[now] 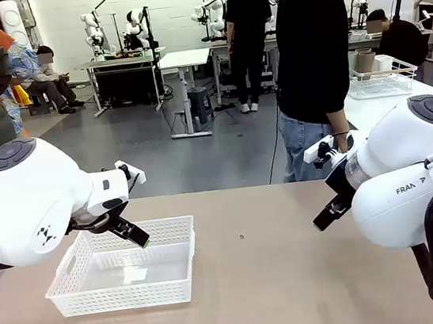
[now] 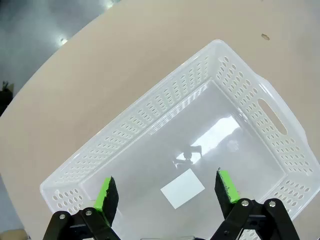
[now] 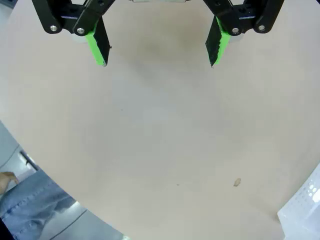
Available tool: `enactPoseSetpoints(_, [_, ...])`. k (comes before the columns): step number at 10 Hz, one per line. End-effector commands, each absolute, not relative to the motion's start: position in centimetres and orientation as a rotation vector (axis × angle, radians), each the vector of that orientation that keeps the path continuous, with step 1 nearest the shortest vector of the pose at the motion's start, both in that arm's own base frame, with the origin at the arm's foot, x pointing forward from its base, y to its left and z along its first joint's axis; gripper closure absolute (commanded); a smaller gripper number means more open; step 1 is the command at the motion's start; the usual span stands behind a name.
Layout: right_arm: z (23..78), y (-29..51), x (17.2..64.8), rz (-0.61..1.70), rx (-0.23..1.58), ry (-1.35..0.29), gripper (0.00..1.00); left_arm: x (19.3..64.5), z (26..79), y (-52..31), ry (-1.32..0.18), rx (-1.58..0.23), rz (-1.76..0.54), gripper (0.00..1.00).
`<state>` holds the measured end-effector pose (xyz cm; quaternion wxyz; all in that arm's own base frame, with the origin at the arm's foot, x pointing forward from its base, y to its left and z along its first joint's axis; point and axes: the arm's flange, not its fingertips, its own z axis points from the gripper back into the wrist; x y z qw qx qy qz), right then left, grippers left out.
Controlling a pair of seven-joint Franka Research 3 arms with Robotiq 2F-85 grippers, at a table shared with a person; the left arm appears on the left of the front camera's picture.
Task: Clean and organize the cups into the basket.
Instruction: Pick up the Organizing basket and move it to the center of the table, then pick up the Reusable plastic cup from the right side of the table and place it inside the Organizing basket.
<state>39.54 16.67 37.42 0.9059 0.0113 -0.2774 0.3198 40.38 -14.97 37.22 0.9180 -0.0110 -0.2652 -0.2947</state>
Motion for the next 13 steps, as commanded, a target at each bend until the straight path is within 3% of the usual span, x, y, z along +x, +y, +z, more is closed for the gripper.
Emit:
enactPoseSetpoints(1, [37.42, 16.67, 39.54, 0.660, 0.023, -0.573, 0.00, 40.38, 37.22, -14.98, -0.545, -0.022, -0.607, 0.00])
enactPoseSetpoints(13, [37.42, 16.67, 39.54, 0.660, 0.023, -0.573, 0.00, 40.38, 37.22, -14.98, -0.545, -0.022, -0.607, 0.00])
